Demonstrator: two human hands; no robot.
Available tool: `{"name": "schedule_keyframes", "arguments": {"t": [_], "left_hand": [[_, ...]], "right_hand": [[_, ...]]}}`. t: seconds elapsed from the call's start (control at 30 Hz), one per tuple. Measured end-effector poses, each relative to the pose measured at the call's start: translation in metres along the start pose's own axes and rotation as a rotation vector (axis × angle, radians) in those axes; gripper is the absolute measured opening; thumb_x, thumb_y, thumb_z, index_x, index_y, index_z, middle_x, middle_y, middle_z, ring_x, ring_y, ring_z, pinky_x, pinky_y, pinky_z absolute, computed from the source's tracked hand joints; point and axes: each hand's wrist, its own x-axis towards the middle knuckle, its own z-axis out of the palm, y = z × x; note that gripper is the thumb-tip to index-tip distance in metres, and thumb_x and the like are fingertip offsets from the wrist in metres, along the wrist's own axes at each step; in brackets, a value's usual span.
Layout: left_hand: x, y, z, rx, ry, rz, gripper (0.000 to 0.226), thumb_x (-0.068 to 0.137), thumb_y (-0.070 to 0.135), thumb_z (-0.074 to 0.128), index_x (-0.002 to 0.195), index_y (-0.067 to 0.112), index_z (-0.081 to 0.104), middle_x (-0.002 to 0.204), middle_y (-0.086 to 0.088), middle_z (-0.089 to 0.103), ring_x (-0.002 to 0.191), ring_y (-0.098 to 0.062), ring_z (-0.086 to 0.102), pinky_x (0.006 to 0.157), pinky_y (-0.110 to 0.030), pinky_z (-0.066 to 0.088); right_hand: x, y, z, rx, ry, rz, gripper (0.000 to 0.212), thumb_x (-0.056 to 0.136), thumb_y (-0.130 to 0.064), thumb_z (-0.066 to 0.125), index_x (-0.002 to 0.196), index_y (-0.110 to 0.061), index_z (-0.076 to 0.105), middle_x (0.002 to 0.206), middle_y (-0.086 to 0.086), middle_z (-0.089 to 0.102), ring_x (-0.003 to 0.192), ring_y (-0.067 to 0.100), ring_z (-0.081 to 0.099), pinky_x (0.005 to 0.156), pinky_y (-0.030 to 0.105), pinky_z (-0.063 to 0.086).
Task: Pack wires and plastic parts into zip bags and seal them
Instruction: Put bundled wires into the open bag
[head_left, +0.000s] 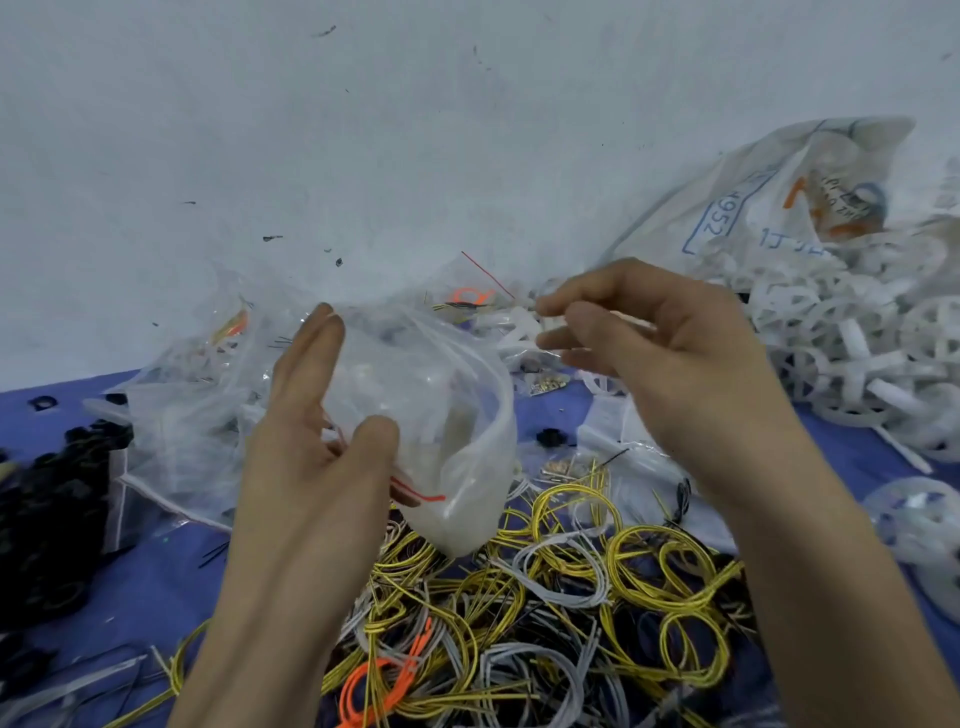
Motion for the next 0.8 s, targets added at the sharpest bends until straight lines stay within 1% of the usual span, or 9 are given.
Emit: {"name": "schedule_keyframes", "arguments": {"t": [0.1,0.17,0.2,0.23,0.33,0.4,0.57,0.7,0.8], "left_hand": [[0.001,0.001,-0.004,0.029,0.024,-0.006,0.068,0.084,-0.007,0.047,0.135,0.038,0.044,0.143,0.015,0.044,0.136,-0.012,0.038,0.113,-0.04,0.032],[0.002,0.002,-0.004,0.008,0.035,0.0,0.069,0.084,-0.009,0.047,0.129,0.042,0.043,0.143,0.009,0.046,0.134,-0.027,0.042,0.11,-0.044,0.035],[0.002,0.003,-0.004,-0.008,0.035,0.0,0.069,0.084,-0.011,0.047,0.127,0.042,0.044,0.143,0.014,0.045,0.133,-0.024,0.043,0.11,-0.044,0.036],[0.003,0.003,-0.004,-0.018,0.033,-0.006,0.069,0.083,-0.011,0.047,0.127,0.042,0.045,0.143,0.016,0.044,0.133,-0.021,0.043,0.11,-0.045,0.036],[0.004,0.0,-0.004,-0.018,0.03,-0.019,0.064,0.079,-0.002,0.053,0.118,0.047,0.047,0.141,0.01,0.048,0.133,-0.035,0.042,0.109,-0.053,0.035],[0.005,-0.001,-0.006,-0.033,0.021,-0.034,0.059,0.072,0.008,0.052,0.111,0.052,0.051,0.142,0.013,0.046,0.132,-0.032,0.045,0.108,-0.05,0.037],[0.009,-0.002,-0.014,-0.08,0.091,-0.128,0.052,0.061,0.017,0.048,0.095,0.054,0.06,0.144,-0.014,0.046,0.136,-0.035,0.037,0.107,-0.049,0.038],[0.011,-0.003,-0.02,-0.112,0.128,-0.113,0.056,0.062,0.012,0.048,0.097,0.054,0.061,0.142,0.007,0.046,0.137,-0.035,0.035,0.105,-0.05,0.04],[0.013,-0.004,-0.022,-0.122,0.161,-0.128,0.058,0.059,0.014,0.048,0.1,0.053,0.06,0.142,-0.003,0.049,0.137,-0.035,0.035,0.106,-0.051,0.04]], "right_hand": [[0.014,0.033,-0.008,-0.259,-0.047,0.122,0.025,0.091,-0.007,0.054,0.076,-0.025,0.064,0.078,-0.004,0.07,0.061,0.01,0.064,0.061,0.028,0.052],[0.018,0.06,-0.009,-0.542,-0.286,0.25,0.025,0.093,-0.007,0.05,0.082,-0.026,0.063,0.09,0.0,0.069,0.065,0.008,0.061,0.059,0.02,0.049],[0.018,0.074,-0.006,-0.639,-0.41,0.312,0.025,0.094,-0.006,0.049,0.088,-0.024,0.065,0.098,0.002,0.068,0.07,0.009,0.061,0.06,0.018,0.048],[0.017,0.087,-0.001,-0.703,-0.51,0.363,0.025,0.094,-0.006,0.048,0.096,-0.021,0.067,0.106,0.004,0.067,0.078,0.011,0.062,0.065,0.018,0.049],[0.011,0.113,0.015,-0.811,-0.699,0.455,0.03,0.094,-0.003,0.048,0.106,-0.02,0.069,0.123,0.007,0.061,0.1,0.022,0.062,0.084,0.031,0.052],[0.01,0.121,0.022,-0.815,-0.795,0.474,0.029,0.092,-0.005,0.051,0.106,-0.022,0.07,0.125,0.007,0.061,0.102,0.024,0.062,0.085,0.032,0.052],[0.003,0.129,0.048,-0.825,-0.752,0.376,0.025,0.089,-0.009,0.054,0.107,-0.016,0.07,0.114,0.01,0.066,0.099,0.027,0.062,0.078,0.029,0.049],[-0.009,0.143,0.067,-0.84,-0.71,0.373,0.025,0.089,-0.006,0.05,0.11,-0.007,0.064,0.112,0.016,0.065,0.1,0.032,0.061,0.087,0.038,0.052],[-0.012,0.148,0.068,-0.831,-0.689,0.38,0.028,0.089,-0.007,0.05,0.117,-0.01,0.053,0.114,0.016,0.06,0.103,0.032,0.056,0.083,0.034,0.048]]}}
